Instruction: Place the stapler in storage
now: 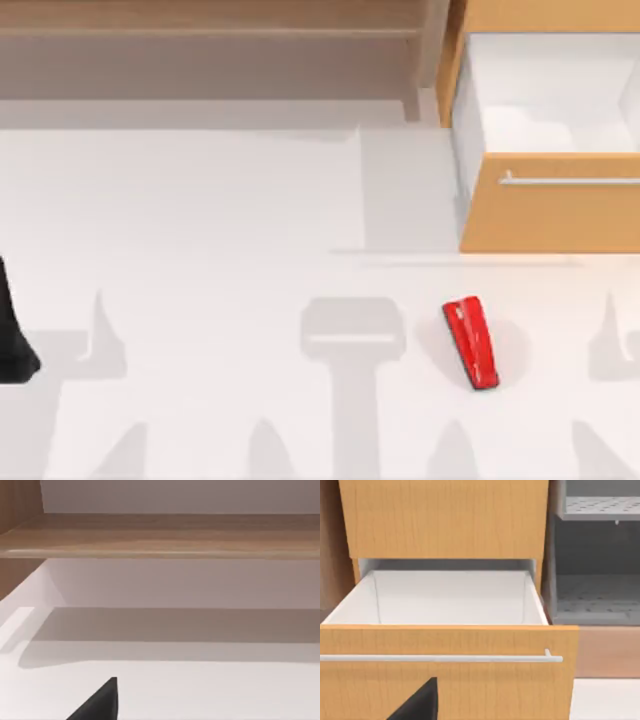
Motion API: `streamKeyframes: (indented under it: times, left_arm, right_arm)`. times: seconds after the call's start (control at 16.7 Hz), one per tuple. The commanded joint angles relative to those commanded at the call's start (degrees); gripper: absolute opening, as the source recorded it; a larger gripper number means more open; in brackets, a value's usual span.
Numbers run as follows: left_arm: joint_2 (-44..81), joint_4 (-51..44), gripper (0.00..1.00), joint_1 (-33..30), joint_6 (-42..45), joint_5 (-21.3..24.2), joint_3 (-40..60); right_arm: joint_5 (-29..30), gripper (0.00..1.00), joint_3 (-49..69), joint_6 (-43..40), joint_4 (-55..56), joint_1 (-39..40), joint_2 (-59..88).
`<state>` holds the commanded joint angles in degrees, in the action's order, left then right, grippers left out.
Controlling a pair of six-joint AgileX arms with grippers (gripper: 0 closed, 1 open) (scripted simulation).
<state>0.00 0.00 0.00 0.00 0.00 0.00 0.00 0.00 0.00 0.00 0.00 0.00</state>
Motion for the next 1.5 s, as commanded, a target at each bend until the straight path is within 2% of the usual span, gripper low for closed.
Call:
streamKeyframes:
  times: [0.24,0.48,1.2,1.5]
  left_arm:
    - [0.0,0.0,1.0,0.0,0.0,0.0,0.0]
    - [0.0,0.0,1.0,0.0,0.0,0.0,0.0]
    - [0.0,0.0,1.0,0.0,0.0,0.0,0.0]
    - [0.0,0.0,1.0,0.0,0.0,0.0,0.0]
  right_arm:
    - [0.0,1.0,1.6,0.4,-1.2,0.7,1.8]
    - [-0.3,1.0,10.6,2.6,-7.8,4.6,12.6]
    - [-0.9,1.0,54.7,14.4,-40.8,22.7,78.2]
    - [-0.6,1.0,69.8,18.3,-51.6,28.5,99.9]
